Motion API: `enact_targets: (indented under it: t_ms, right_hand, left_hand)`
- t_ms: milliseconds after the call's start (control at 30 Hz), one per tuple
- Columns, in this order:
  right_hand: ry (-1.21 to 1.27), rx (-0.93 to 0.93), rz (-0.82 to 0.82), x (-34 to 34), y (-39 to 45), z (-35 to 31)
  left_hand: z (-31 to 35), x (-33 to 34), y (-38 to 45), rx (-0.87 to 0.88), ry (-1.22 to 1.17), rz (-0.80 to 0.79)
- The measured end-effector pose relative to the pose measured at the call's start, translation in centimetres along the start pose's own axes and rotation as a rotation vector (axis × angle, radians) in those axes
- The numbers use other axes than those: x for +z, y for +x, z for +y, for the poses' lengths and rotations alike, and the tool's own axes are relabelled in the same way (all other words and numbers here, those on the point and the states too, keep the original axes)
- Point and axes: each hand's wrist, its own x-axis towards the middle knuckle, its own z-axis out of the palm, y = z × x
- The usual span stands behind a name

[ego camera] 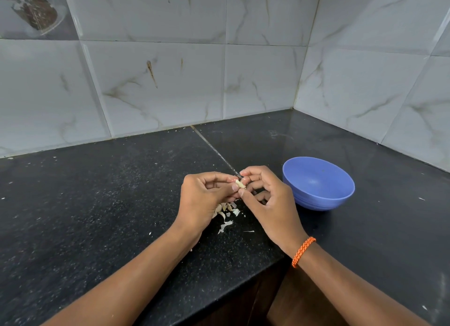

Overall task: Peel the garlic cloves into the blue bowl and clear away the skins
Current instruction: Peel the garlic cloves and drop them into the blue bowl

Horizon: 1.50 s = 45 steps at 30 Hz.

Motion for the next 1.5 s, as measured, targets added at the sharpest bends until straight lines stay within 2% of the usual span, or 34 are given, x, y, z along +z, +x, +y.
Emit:
enact_targets:
  t_ms: [467, 700, 867, 1100, 1333, 1500]
  right_hand:
    - [-0.073, -0.059, 0.076, -0.1, 0.0, 0.2]
    - [0.089, 0.007, 0.033, -0.2, 0.1, 0.8]
    - [0.142, 0.028, 0.058, -0.5, 0.3, 0.7]
    - [-0.026, -0.083, 0.097, -0.2, -0.1, 0.2]
    - [-0.234, -0.209, 0.136, 0.0, 0.0, 0.2]
    - [-0.291, -0.246, 0.144, 0.1, -0.2, 0.3]
  left_hand:
    - [-0.8, 0.2, 0.1, 0.004, 0.139, -0.032]
    - [-0.2, 0.2, -0.2, 0.003, 0.139, -0.067]
    - [0.3, 0.2, -0.4, 0.047, 0.268, -0.055]
    - [0.9, 0.4, -0.5, 0.161, 0.42, -0.024]
    - [0.9, 0.4, -0.5, 0.171, 0.44, -0.009]
    - [0.6, 0.4, -0.5, 0.188, 0.489, 0.006]
